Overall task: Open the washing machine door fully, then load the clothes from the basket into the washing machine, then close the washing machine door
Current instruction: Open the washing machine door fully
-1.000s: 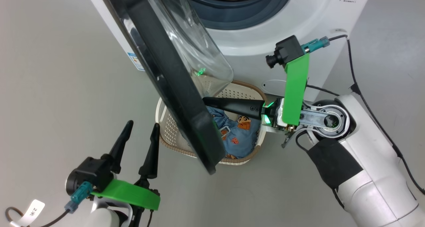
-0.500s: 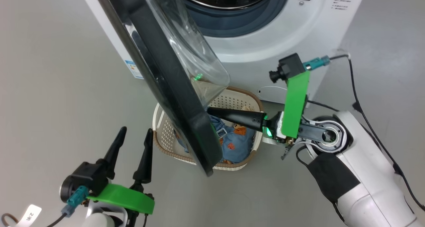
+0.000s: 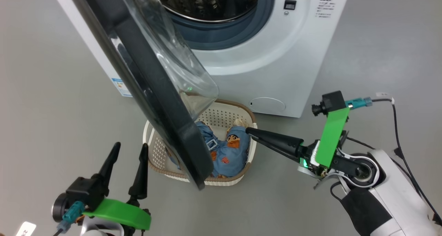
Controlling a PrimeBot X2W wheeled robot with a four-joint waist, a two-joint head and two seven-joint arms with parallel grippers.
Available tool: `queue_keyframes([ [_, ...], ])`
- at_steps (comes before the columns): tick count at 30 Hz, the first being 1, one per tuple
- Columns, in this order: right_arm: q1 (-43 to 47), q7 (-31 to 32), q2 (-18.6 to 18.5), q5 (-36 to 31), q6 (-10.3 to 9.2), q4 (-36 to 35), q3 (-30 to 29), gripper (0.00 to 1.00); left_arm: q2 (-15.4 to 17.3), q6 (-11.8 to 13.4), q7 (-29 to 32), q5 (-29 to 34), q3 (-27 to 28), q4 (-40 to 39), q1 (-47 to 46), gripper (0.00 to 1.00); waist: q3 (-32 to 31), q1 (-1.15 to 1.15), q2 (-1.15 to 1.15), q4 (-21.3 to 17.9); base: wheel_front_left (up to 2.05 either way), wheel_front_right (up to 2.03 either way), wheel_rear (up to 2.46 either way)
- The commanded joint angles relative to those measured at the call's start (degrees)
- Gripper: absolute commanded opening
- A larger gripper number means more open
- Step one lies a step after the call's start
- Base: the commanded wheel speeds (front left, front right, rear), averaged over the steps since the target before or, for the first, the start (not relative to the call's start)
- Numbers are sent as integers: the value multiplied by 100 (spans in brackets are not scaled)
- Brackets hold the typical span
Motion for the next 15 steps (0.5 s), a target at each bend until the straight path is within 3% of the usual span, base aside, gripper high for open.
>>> queue_keyframes([
  [1, 82, -72, 15, -59, 10, -178, 23, 100, 147, -7, -37, 47, 235, -112, -25, 100, -74, 0, 0, -105, 0, 0, 0],
  [15, 799, -610, -548, -174, 10, -88, -255, 100, 283, -8, -37, 10, 430, -123, 182, 100, -273, 0, 0, -577, 0, 0, 0],
])
